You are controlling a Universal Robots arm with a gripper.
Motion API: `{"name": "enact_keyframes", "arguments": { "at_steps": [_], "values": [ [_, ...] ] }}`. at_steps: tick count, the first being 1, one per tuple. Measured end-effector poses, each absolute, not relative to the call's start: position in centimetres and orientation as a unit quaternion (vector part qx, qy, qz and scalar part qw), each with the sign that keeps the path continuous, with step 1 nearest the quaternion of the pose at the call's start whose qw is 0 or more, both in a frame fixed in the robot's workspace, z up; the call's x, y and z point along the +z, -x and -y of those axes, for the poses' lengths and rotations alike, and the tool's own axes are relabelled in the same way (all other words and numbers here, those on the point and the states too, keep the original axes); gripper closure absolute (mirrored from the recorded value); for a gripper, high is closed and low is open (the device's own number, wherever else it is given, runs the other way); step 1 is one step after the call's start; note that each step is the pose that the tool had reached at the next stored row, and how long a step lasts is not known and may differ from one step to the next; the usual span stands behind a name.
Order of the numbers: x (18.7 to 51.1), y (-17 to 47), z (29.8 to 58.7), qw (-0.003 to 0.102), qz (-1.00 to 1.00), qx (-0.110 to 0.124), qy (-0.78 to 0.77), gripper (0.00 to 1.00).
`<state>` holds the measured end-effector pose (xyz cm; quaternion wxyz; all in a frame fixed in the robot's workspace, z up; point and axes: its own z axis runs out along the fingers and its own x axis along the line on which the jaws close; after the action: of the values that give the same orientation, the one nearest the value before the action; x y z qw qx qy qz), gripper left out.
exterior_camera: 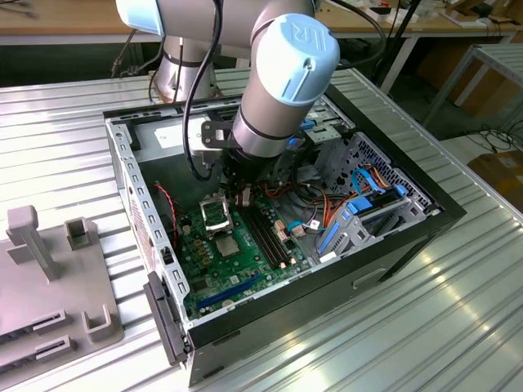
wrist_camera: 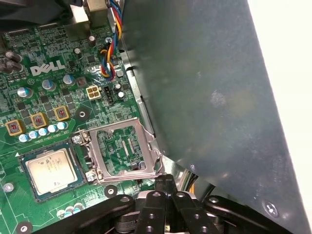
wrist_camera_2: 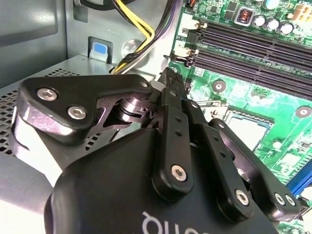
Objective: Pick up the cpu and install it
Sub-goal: 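Close the cpu cover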
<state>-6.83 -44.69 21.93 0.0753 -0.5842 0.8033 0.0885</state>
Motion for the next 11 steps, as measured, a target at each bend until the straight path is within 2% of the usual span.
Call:
{"name": "enact_keyframes", "arguments": {
  "at_steps": [11],
  "values": [
    [22.41,6.84,44.69,0.071,-0.804,0.086,0.584,0.89]
  ]
}}
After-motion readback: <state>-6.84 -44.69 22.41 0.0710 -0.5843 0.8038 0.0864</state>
